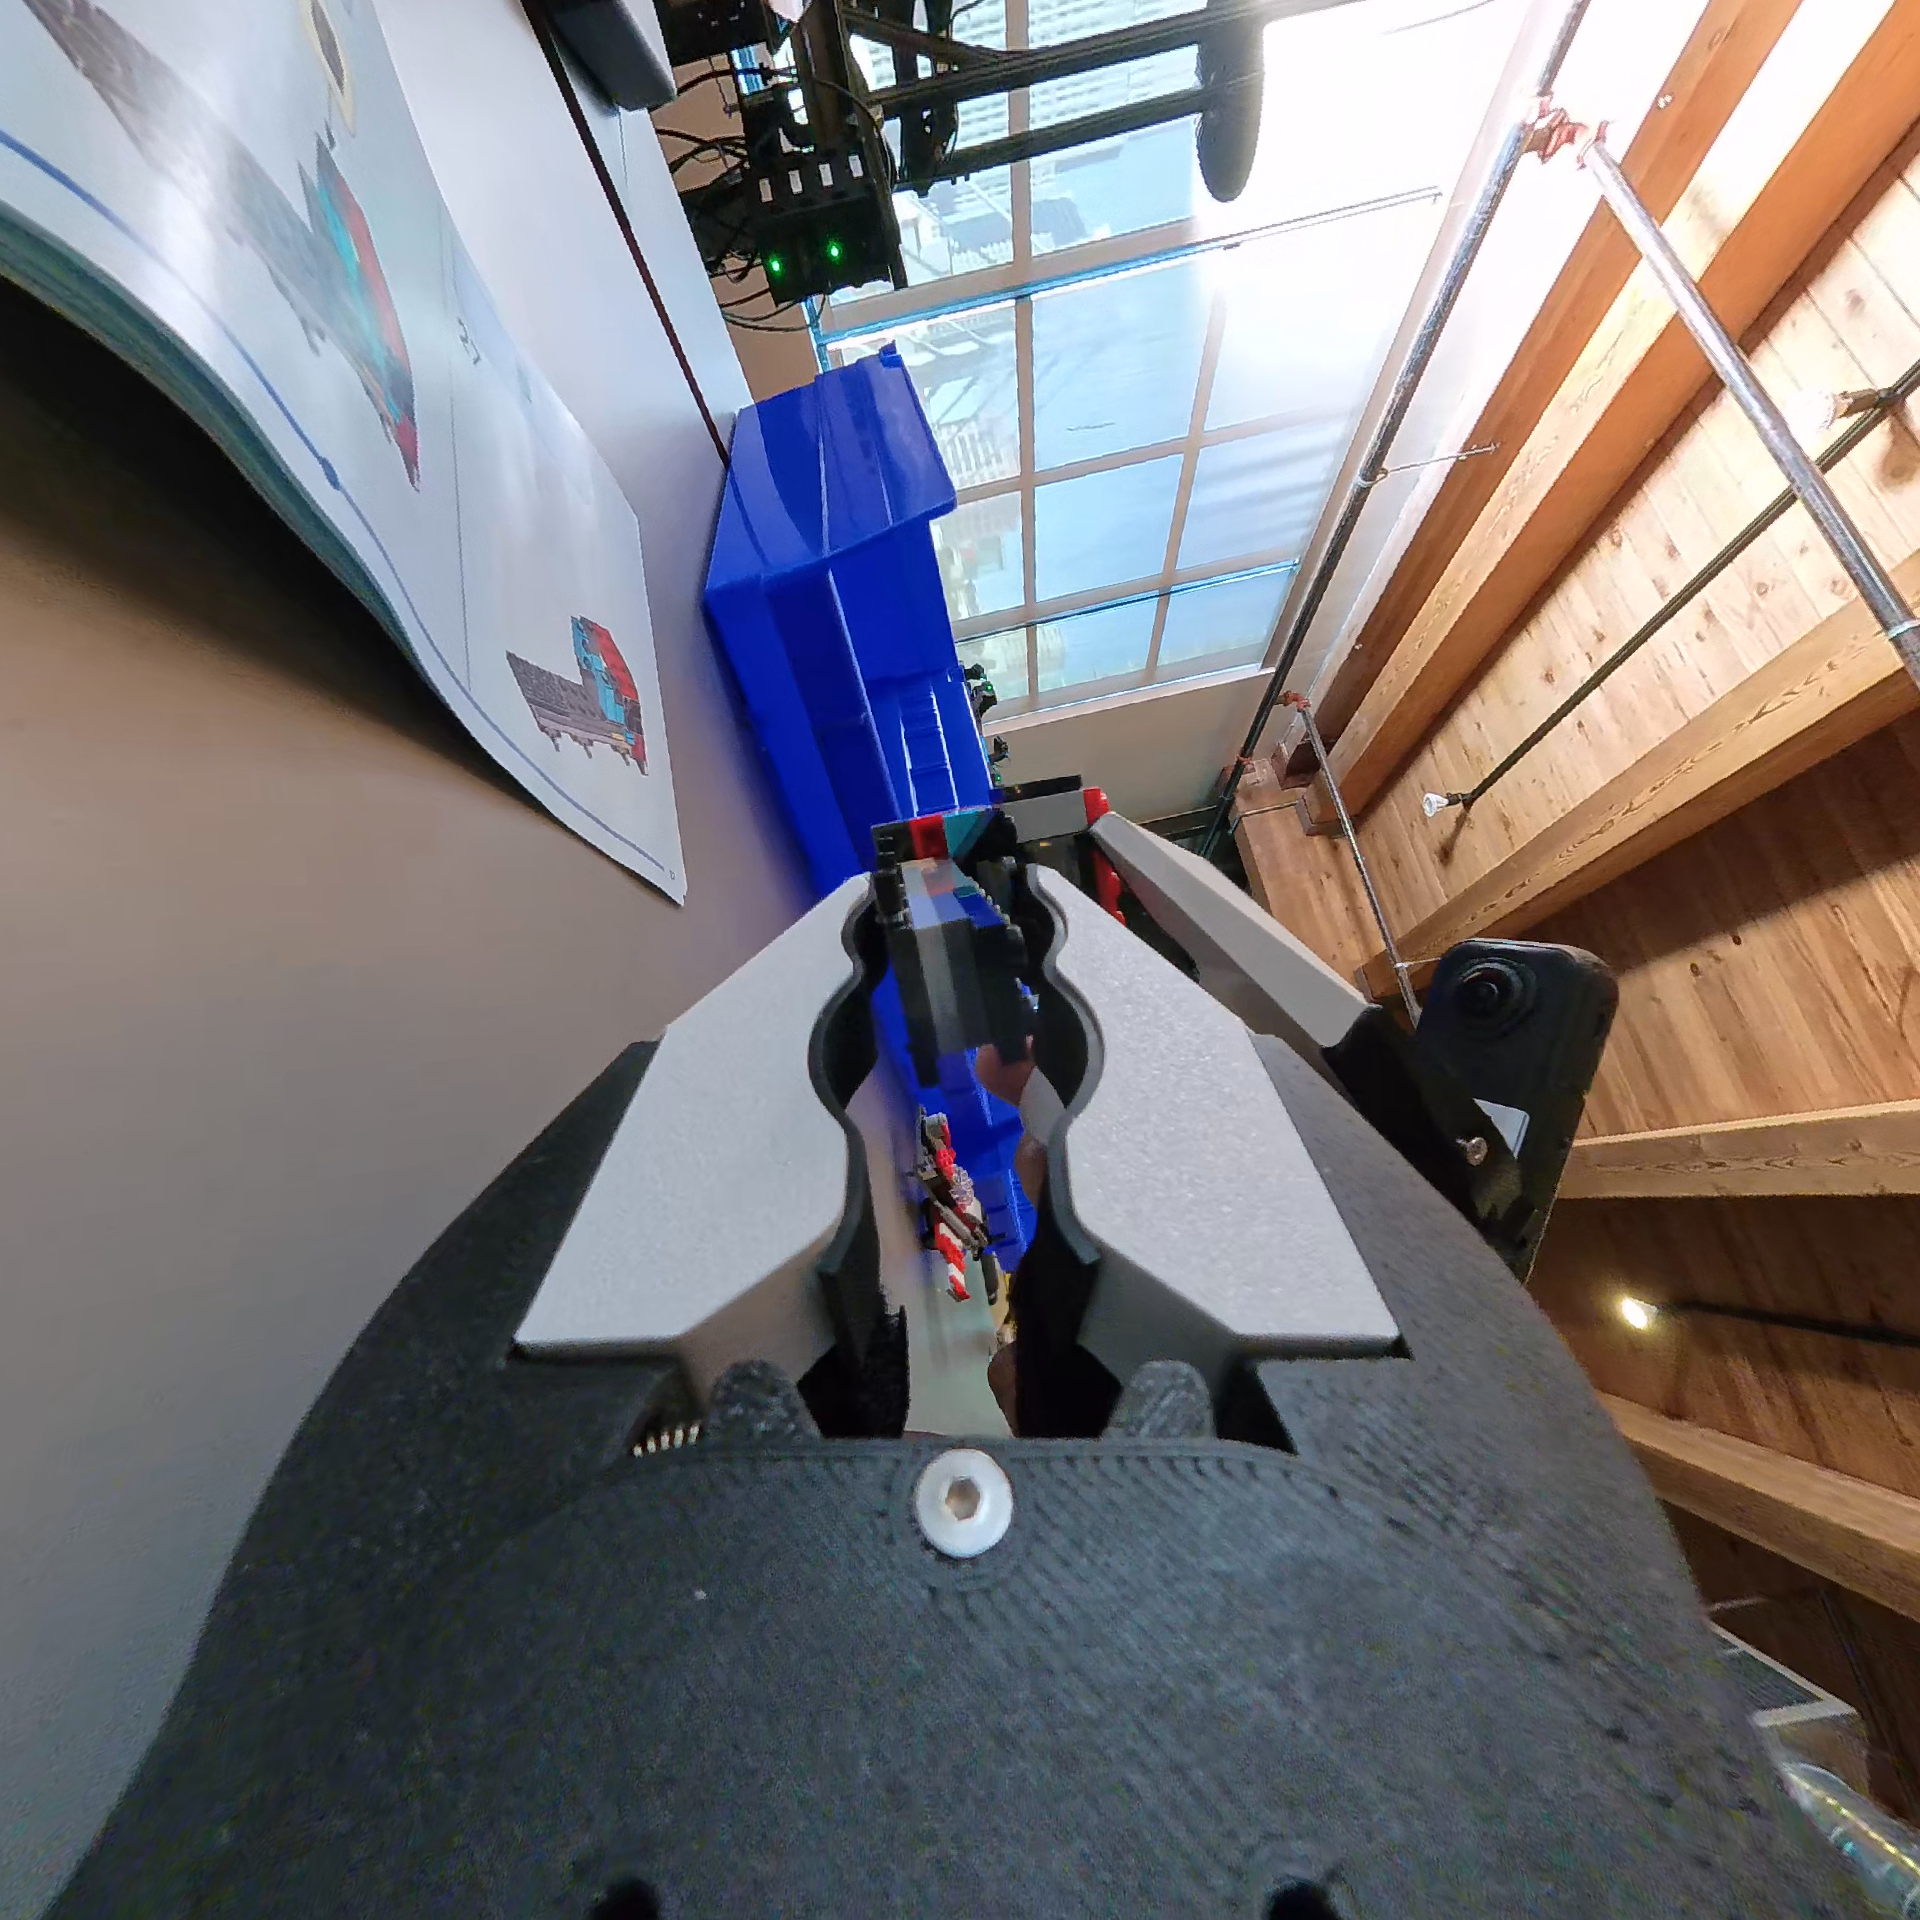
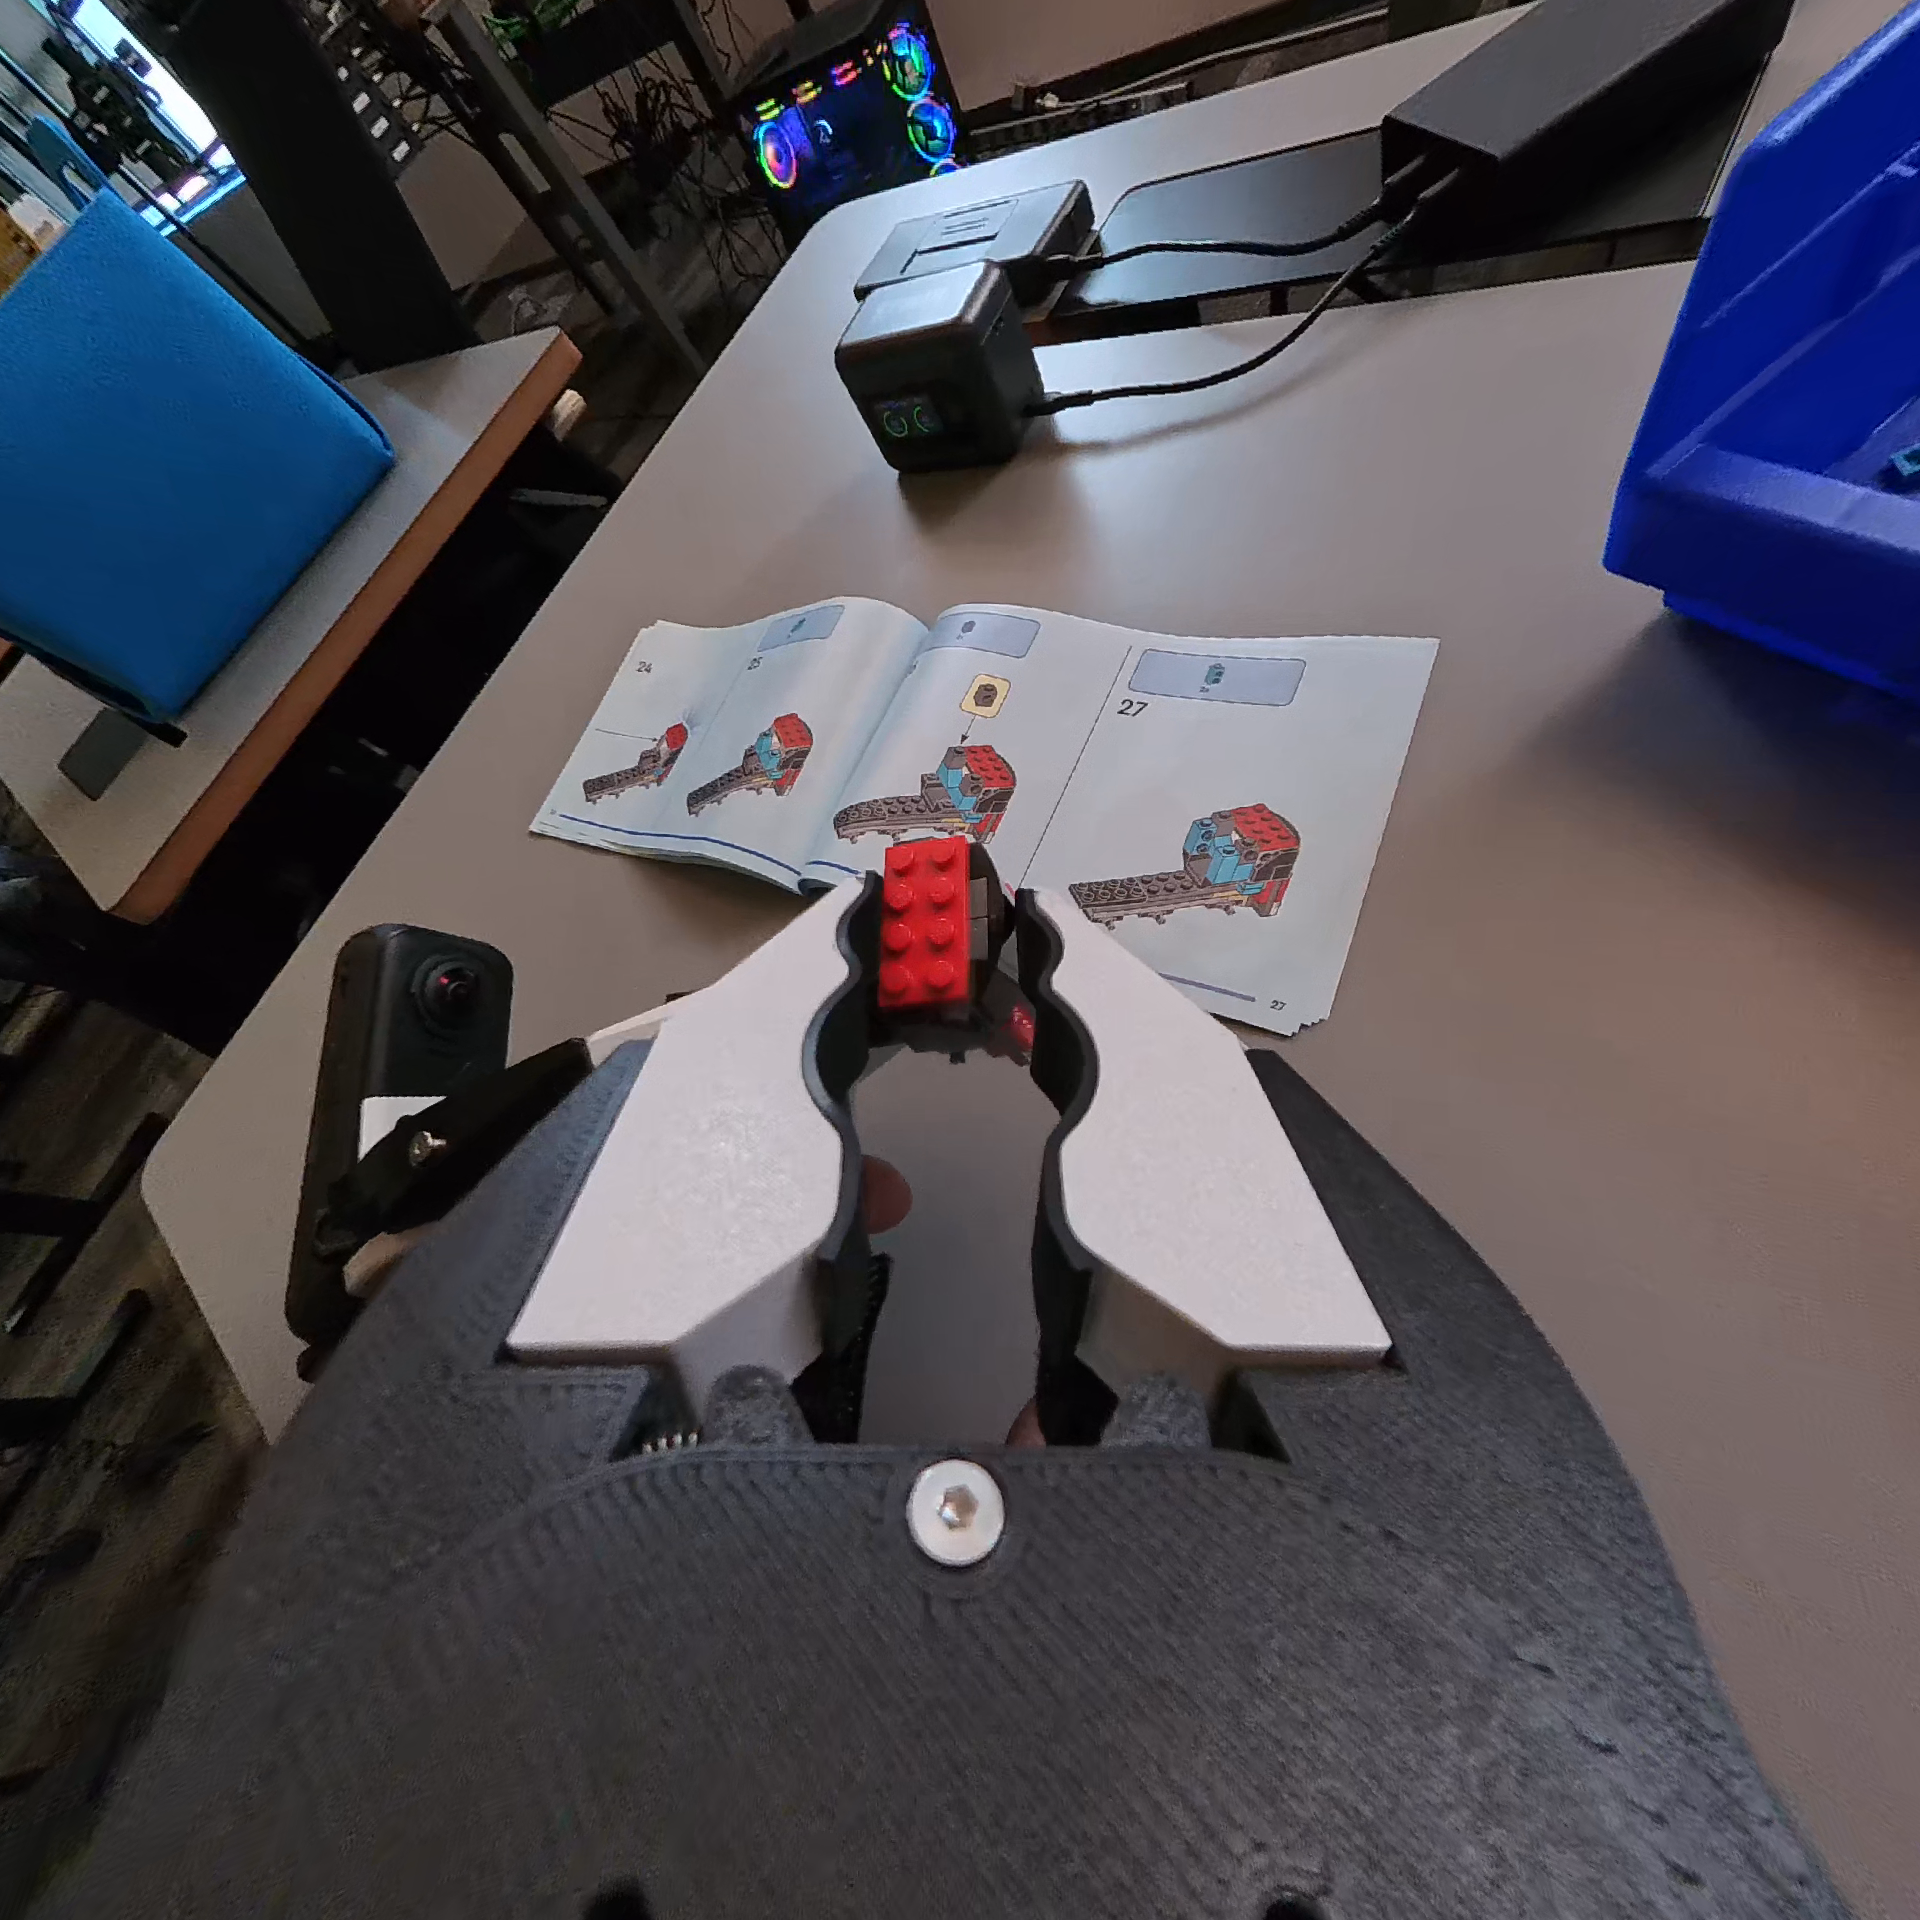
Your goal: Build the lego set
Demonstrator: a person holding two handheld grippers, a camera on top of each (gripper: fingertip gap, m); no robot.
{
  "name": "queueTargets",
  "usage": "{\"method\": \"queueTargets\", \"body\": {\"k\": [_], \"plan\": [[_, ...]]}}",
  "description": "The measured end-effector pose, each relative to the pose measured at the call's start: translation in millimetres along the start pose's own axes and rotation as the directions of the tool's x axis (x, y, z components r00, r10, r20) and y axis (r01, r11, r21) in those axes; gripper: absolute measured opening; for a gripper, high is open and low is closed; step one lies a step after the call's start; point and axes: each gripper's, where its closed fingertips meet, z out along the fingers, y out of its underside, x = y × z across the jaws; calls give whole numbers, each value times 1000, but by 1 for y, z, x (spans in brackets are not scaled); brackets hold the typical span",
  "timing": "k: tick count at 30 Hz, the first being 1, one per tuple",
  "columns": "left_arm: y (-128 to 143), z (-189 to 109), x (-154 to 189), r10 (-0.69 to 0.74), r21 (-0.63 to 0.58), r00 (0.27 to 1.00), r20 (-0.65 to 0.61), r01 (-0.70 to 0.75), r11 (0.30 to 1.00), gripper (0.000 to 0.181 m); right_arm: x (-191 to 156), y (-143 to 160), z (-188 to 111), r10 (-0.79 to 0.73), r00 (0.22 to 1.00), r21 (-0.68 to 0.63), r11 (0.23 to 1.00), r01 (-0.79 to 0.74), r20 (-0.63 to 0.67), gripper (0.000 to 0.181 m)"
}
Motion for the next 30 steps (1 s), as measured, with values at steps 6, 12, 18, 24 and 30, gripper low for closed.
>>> {"method": "queueTargets", "body": {"k": [6, 12, 18, 24, 30], "plan": [[-2, -1, 0, -2, 5, 1000, -3, 2, 1000, 24, -2, 0, 0, -9, 1000, -1, 1000, 9, 5, 25], [-1, 0, 1, -10, 2, 1000, -10, 10, 1000, 24, -1, 0, 0, -6, 1000, 6, 1000, 6, 0, 27], [1, 0, 2, -37, -4, 999, -25, 37, 999, 24, -3, -4, -1, -7, 1000, 22, 1000, 7, 6, 28], [3, 1, 4, -77, -19, 996, -49, 76, 997, 24, -6, -9, -3, -6, 1000, 48, 999, 5, 26, 34], [4, 1, 5, -83, -52, 995, -63, 80, 995, 24, 1, -30, -22, -132, 990, 131, 984, 123, 57, 43]]}}
